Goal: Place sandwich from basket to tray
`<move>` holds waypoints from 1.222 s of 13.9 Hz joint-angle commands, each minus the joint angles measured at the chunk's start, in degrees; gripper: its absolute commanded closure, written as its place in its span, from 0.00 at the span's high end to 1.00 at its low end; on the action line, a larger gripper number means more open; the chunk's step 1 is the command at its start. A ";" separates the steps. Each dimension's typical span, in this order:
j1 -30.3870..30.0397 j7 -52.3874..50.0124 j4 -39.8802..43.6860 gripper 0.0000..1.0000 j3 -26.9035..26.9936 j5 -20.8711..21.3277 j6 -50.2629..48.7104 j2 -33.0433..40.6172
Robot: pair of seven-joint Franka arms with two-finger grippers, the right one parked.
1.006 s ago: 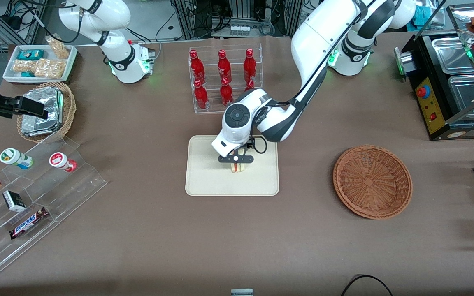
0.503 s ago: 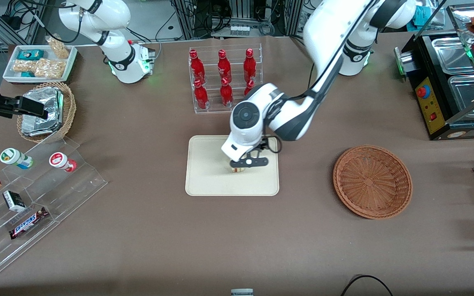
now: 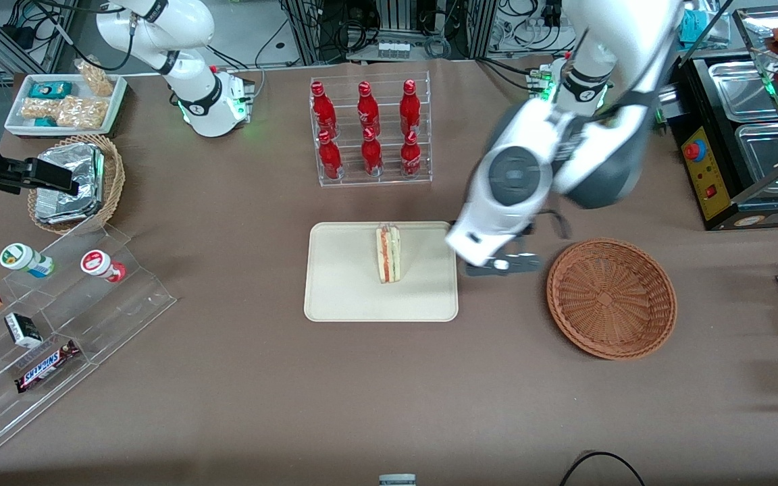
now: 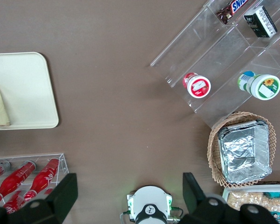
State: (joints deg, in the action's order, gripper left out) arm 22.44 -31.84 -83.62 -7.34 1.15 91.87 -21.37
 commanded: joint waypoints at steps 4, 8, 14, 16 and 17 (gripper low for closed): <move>-12.67 17.84 -1.11 1.00 -0.49 0.52 -8.17 7.56; -16.11 23.84 -1.02 1.00 -0.49 3.14 -15.38 12.31; -16.03 23.59 5.21 1.00 -0.66 4.39 -25.06 15.22; -15.59 23.67 5.48 1.00 -1.01 3.43 -24.55 15.31; -15.41 23.58 5.40 1.00 -1.10 2.03 -24.28 15.05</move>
State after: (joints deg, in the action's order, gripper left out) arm 6.46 -8.20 -79.28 -8.01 4.50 68.39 -5.59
